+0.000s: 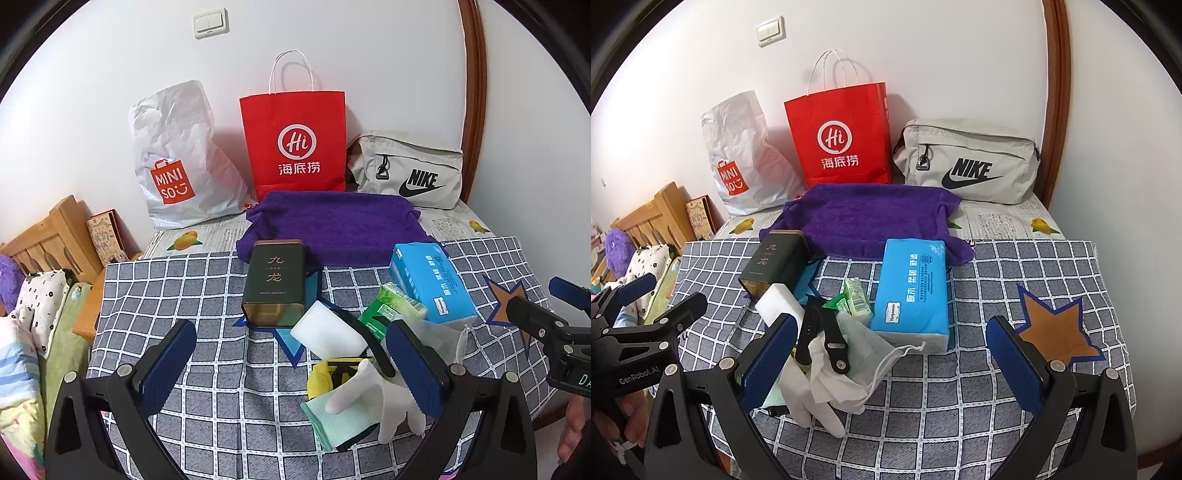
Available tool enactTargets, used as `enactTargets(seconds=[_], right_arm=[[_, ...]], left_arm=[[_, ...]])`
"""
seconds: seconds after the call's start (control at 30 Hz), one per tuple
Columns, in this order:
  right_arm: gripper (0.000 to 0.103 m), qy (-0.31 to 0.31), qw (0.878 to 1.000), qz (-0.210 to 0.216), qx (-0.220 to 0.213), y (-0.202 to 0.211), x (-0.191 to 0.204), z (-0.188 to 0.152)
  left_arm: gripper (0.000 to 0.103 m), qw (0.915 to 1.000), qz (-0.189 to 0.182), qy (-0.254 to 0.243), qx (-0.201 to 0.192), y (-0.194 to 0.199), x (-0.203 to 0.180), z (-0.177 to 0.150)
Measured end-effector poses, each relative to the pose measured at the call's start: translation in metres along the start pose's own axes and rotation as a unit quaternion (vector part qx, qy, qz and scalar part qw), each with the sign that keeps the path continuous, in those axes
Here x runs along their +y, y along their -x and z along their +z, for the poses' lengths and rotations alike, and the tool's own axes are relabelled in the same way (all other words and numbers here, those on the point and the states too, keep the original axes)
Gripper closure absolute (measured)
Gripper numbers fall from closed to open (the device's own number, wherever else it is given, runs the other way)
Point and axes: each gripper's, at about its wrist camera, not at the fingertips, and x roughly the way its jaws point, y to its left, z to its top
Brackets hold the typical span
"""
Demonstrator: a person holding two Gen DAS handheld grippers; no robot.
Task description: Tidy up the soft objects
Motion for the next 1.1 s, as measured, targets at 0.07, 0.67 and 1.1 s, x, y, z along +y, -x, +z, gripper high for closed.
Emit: enactTargets(seconds=[0.07,0.67,1.1], right_arm=[[0.002,-0.001,1.000,0.001,0.001,0.000,0.000,0.000],[0.015,0.009,0.999,0.020,0.038,-0.036,0.004,-0.018],[0.041,0.043,0.988,0.087,0.116,-0.100,0.041,-0.034]], left_arm=[[0.000,1.0000,-0.001,0.000,0.002,0.000,0.000,0.000],[0.000,0.9983,0.012,0.024,0.051,-0.037,0.025,-0.020],[0.000,0.9949,0.007,0.045,0.091,-0.076,0.043,-0.039]])
